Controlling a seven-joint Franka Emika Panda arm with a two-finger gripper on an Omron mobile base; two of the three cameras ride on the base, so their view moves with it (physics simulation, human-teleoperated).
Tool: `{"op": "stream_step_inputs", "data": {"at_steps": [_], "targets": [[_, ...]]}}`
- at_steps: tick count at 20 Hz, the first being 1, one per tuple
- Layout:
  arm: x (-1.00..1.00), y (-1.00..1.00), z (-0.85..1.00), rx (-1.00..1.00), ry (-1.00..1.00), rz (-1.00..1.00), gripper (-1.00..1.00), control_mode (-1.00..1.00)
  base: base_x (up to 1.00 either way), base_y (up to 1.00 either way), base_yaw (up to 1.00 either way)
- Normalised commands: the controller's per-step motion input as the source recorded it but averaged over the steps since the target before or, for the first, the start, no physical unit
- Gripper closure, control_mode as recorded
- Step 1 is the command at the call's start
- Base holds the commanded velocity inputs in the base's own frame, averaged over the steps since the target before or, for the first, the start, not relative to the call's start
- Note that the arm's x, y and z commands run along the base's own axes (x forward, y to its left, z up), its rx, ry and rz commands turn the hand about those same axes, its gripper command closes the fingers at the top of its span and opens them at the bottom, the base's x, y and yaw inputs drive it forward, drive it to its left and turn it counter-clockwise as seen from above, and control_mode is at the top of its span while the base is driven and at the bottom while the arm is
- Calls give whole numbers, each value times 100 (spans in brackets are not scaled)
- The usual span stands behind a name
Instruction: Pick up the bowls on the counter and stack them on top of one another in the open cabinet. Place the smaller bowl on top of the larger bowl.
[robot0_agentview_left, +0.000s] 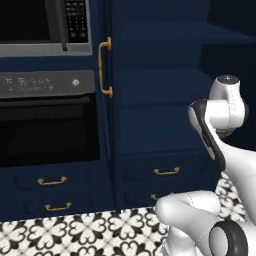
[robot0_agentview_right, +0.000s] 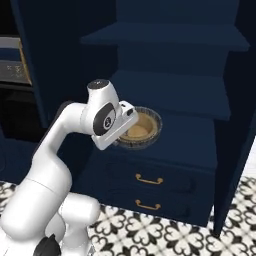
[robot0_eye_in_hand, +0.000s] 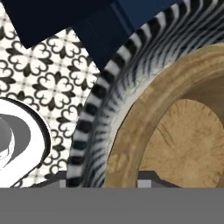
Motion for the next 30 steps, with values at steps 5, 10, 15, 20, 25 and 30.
{"op": "stream_step_inputs", "data": {"at_steps": [5,10,15,20,25,30], "targets": [[0,0,0,0,0,0,100,100,99,-63,26],[0,0,0,0,0,0,100,100,98,-76,0],[0,0,0,0,0,0,100,100,62,-61,-18],[10,0,-19,5,0,-5,100,-100,4,-6,-15],[100,4,-89,1,4,0,100,-100,0,0,0],[100,-2,-53,0,0,2,100,-100,0,0,0]]}}
